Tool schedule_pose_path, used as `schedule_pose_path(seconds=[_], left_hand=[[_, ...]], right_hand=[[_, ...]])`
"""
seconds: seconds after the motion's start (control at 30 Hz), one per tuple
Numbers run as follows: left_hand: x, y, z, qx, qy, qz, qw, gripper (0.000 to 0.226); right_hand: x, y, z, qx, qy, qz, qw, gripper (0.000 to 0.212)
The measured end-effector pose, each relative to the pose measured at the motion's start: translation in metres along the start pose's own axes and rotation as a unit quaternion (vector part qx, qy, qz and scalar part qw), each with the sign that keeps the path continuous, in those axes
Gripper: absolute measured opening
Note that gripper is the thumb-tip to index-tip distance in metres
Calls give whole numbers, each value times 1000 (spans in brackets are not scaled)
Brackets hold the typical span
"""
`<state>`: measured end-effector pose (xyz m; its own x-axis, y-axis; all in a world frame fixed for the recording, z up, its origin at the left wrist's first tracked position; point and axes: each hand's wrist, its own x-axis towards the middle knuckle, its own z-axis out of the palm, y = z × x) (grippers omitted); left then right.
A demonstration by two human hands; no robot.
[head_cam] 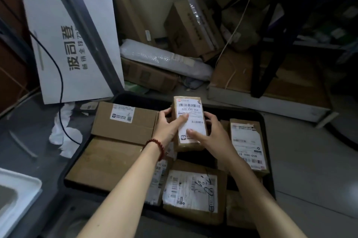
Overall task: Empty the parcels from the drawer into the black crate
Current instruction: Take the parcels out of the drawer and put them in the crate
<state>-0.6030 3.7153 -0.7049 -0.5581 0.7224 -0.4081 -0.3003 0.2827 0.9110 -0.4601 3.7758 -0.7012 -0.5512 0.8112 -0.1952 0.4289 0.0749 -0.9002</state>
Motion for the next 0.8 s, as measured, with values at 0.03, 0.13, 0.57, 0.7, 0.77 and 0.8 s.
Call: schedule_pose_path(seconds=[0.03,0.13,0.57,0.7,0.77,0.8], left_hand=[[6,0,2,15,12,13,1000,57],[26,-4,6,136,38,49,989,52],[54,-55,4,234,-35,-38,971,52],[60,-64,13,273,-41,-10,961,50],[63,-68,20,301,-64,-19,951,50],[62,-70,23,310,-80,-36,947,51]], right_hand=[[4,0,0,11,7,6,1000,79],[21,3,4,43,22,30,998,70],[39,41,41,9,46,127,991,78],[40,49,42,5,27,166,986,66],[40,52,42,16,24,178,984,60],[39,53,42,15,24,178,984,60]])
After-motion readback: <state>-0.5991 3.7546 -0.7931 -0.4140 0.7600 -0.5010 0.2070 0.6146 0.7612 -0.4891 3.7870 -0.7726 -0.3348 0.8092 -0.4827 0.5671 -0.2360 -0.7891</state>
